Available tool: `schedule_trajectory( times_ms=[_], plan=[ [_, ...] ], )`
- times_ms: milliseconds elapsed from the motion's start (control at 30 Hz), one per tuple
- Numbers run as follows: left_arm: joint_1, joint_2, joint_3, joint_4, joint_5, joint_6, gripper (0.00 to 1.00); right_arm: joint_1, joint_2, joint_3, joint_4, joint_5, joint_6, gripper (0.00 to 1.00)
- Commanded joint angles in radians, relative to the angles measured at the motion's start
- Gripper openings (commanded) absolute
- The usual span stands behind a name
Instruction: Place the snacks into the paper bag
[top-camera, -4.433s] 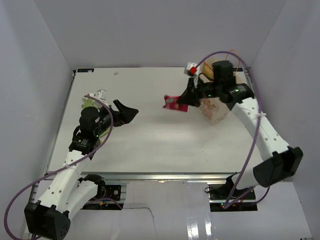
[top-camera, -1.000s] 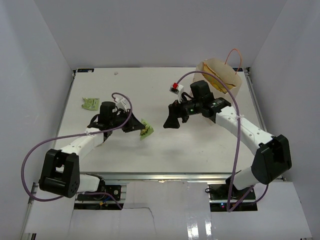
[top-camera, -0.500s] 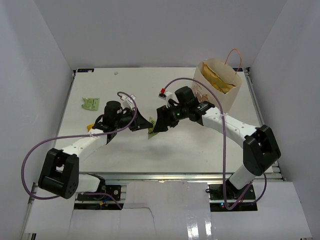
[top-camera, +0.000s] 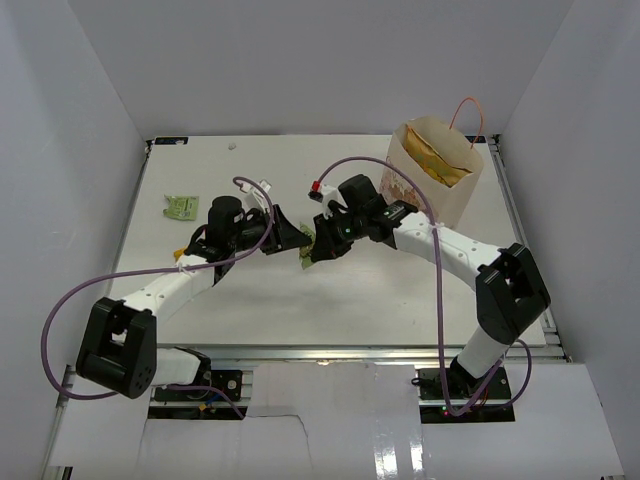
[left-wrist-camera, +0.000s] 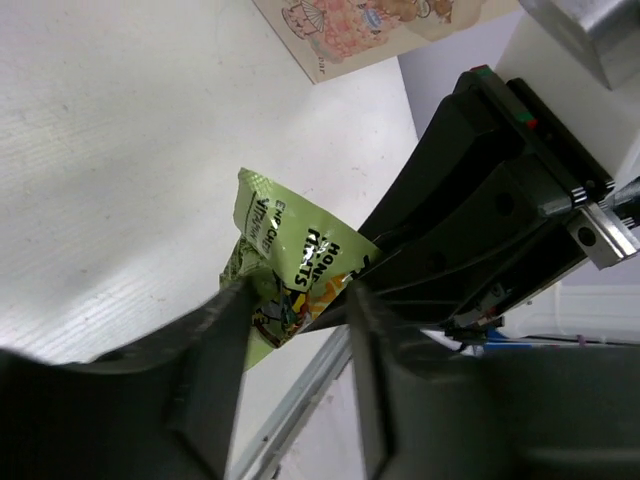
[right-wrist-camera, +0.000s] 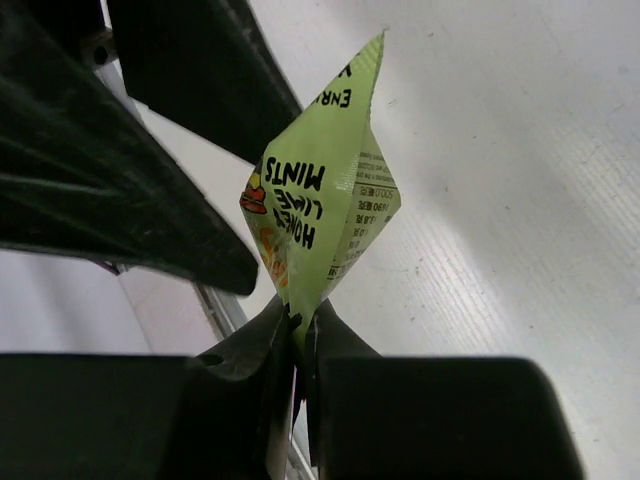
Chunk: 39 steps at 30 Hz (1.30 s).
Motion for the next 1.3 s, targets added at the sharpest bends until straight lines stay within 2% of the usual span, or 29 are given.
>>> schedule_trajectory(
  times_ms=[0, 100, 300, 333, 400, 433, 500, 533, 633, 667, 733, 867, 967, 1267],
  plan=[
    [-0.005, -0.053, 0.046, -0.015, -0.037, 0.011, 0.59, -0.003, -0.049, 0.057, 0.018, 0.012, -0.094, 0.08],
    [-0.002, -0.090, 0.089, -0.087, -0.143, 0.061, 0.74, -0.005, -0.092, 0.055, -0.014, 0.018, -0.182, 0.08],
    [0.006, -0.190, 0.204, -0.291, -0.387, 0.166, 0.86, -0.058, -0.239, 0.063, -0.063, 0.037, -0.475, 0.08],
    [0.006, -0.205, 0.209, -0.343, -0.472, 0.176, 0.89, -0.074, -0.261, 0.081, -0.071, 0.035, -0.542, 0.08],
    [0.009, -0.233, 0.194, -0.393, -0.557, 0.181, 0.91, -0.138, -0.308, 0.168, -0.105, 0.026, -0.607, 0.08],
    [0.009, -0.260, 0.180, -0.415, -0.635, 0.175, 0.93, -0.158, -0.319, 0.204, -0.111, 0.059, -0.628, 0.08],
    [0.012, -0.290, 0.117, -0.470, -0.701, 0.137, 0.93, -0.215, -0.327, 0.326, -0.119, 0.136, -0.651, 0.08],
    [0.013, -0.317, 0.092, -0.490, -0.715, 0.120, 0.93, -0.241, -0.322, 0.369, -0.122, 0.191, -0.656, 0.08],
    [0.015, -0.377, -0.007, -0.496, -0.725, 0.039, 0.93, -0.380, -0.280, 0.519, -0.143, 0.245, -0.674, 0.08],
    [0.015, -0.392, -0.029, -0.496, -0.724, 0.039, 0.93, -0.381, -0.279, 0.549, -0.152, 0.251, -0.675, 0.08],
    [0.015, -0.423, -0.073, -0.504, -0.731, 0.011, 0.93, -0.466, -0.255, 0.604, -0.169, 0.267, -0.671, 0.08],
    [0.016, -0.478, -0.092, -0.522, -0.758, 0.002, 0.94, -0.604, -0.237, 0.589, -0.181, 0.253, -0.665, 0.08],
    [0.016, -0.481, -0.086, -0.541, -0.767, 0.008, 0.94, -0.652, -0.221, 0.549, -0.220, 0.227, -0.670, 0.08],
    [0.016, -0.491, -0.089, -0.587, -0.792, 0.009, 0.94, -0.669, -0.142, 0.446, -0.355, 0.097, -0.722, 0.08]
  ],
)
